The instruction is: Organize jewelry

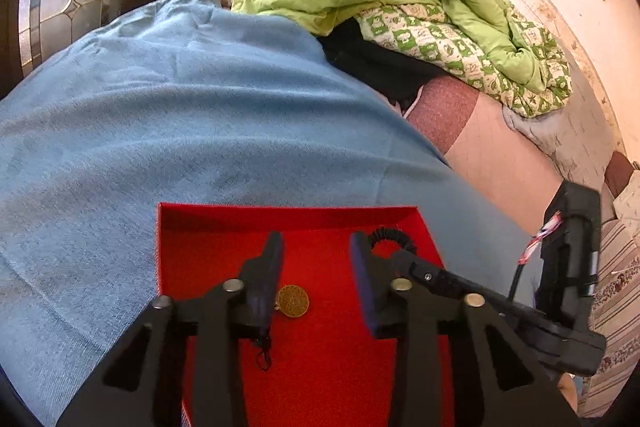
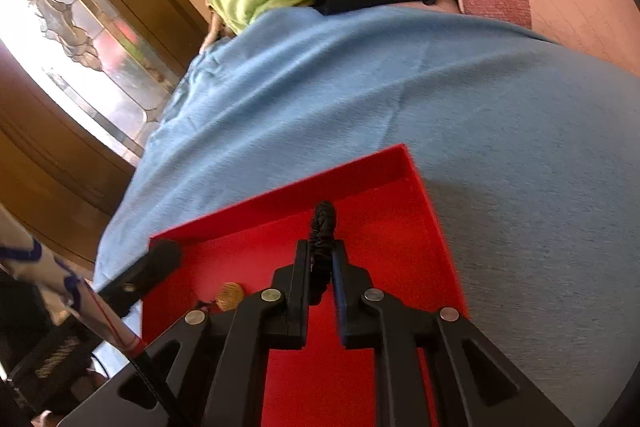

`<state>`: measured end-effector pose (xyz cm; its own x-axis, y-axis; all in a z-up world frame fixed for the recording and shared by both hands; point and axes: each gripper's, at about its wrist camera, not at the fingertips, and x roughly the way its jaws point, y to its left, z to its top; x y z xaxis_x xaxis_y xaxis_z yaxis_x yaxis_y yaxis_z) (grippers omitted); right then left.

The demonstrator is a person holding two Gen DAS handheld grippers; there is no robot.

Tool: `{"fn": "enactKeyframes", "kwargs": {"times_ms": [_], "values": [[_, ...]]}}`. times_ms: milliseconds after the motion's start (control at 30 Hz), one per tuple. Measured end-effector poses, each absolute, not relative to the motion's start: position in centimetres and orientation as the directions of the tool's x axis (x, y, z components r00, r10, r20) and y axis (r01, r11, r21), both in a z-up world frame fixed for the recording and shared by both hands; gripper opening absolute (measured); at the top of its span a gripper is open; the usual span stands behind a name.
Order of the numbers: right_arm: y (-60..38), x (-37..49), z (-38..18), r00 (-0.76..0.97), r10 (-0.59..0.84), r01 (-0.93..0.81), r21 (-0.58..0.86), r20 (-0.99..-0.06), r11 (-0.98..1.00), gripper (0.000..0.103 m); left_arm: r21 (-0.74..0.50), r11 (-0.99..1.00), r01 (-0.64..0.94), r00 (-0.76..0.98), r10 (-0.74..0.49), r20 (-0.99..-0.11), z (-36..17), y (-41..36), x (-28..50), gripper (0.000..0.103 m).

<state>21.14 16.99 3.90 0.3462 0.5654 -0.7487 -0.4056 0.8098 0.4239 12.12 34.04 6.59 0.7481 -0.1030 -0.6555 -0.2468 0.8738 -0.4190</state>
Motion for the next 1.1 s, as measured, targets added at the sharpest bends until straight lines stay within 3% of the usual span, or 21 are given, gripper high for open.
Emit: {"fn": "enactKeyframes", "kwargs": {"times_ms": [33,133,600,833,1100], "values": [[16.8,21.1,3.9,0.352,0.556,-0.403,0.415,-0.753,0.816,0.015,-0.415,0.876,-0.247,0.750,-0.099,-0.654,6.8,34.0,12.1,0.035],[16.2,21.1,4.1,0.361,0.544,-0.397,0.404,-0.757,0.824,0.037,-0.405,0.881,-0.245,0.760,-0.085,-0.645,7.4,33.8,11.7,0.040],[10.1,16.3,10.3,0.416,0.616,-0.462,0.428,-0.669,0.777,0.038,-0.393,0.903,-0.172,0.813,-0.096,-0.575,11.0,30.8,10.5,0.045],[1.0,8.4,12.3,0.466,0.627,-0.505,0.394,-0.625,0.768,0.038,-0.316,0.948,-0.023,0.810,-0.167,-0.562,11.9,23.1,9.9,0.050],[-10.2,1.8,11.3,0.563,0.545,-0.409,0.363,-0.621,0.837,0.038,-0.243,0.953,0.182,0.744,-0.295,-0.600,10.9,13.9,6.8,0.051]]}}
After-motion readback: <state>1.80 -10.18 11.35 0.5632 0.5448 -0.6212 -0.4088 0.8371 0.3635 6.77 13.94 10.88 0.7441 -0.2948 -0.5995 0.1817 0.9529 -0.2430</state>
